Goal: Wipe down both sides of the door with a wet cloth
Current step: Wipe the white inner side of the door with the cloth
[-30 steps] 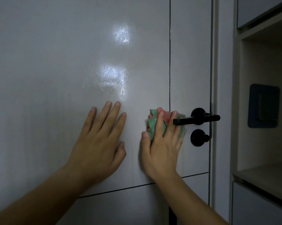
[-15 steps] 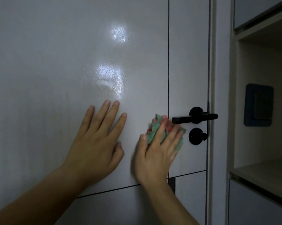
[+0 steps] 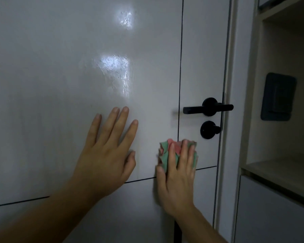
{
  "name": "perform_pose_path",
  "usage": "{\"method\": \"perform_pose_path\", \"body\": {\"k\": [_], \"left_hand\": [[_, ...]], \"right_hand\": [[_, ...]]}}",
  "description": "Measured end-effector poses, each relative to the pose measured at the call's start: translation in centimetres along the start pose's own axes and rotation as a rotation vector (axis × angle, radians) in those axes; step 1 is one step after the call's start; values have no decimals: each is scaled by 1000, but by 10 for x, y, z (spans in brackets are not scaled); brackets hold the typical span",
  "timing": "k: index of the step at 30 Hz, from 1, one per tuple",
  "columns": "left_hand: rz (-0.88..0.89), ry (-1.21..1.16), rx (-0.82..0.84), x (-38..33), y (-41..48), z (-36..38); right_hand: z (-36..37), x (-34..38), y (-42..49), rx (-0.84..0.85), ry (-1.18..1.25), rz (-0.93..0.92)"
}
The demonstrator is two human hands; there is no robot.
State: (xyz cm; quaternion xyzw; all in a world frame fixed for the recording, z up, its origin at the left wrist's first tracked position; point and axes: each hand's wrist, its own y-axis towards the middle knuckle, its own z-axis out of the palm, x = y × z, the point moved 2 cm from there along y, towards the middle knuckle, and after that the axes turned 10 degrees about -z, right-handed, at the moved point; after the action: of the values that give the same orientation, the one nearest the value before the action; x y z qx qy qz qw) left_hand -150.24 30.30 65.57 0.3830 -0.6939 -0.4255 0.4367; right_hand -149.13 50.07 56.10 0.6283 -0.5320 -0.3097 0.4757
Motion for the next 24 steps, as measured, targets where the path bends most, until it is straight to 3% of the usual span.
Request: {"method": "perform_pose_path", "body": {"k": [6,14,20,24], "left_hand": [[3,3,7,-9,-13,7],[-20,28,9,-18,-24,14],[-25,37,1,-22,-24,15],[-13,36,24,-19,-25,12]], "right_hand": [[-19,-3,70,-80,15,-41],[-4,-32,-17,33,-14,-64],[-5,-33,-1,-61,68,170],[2,-34,-29,5,3,70]]}}
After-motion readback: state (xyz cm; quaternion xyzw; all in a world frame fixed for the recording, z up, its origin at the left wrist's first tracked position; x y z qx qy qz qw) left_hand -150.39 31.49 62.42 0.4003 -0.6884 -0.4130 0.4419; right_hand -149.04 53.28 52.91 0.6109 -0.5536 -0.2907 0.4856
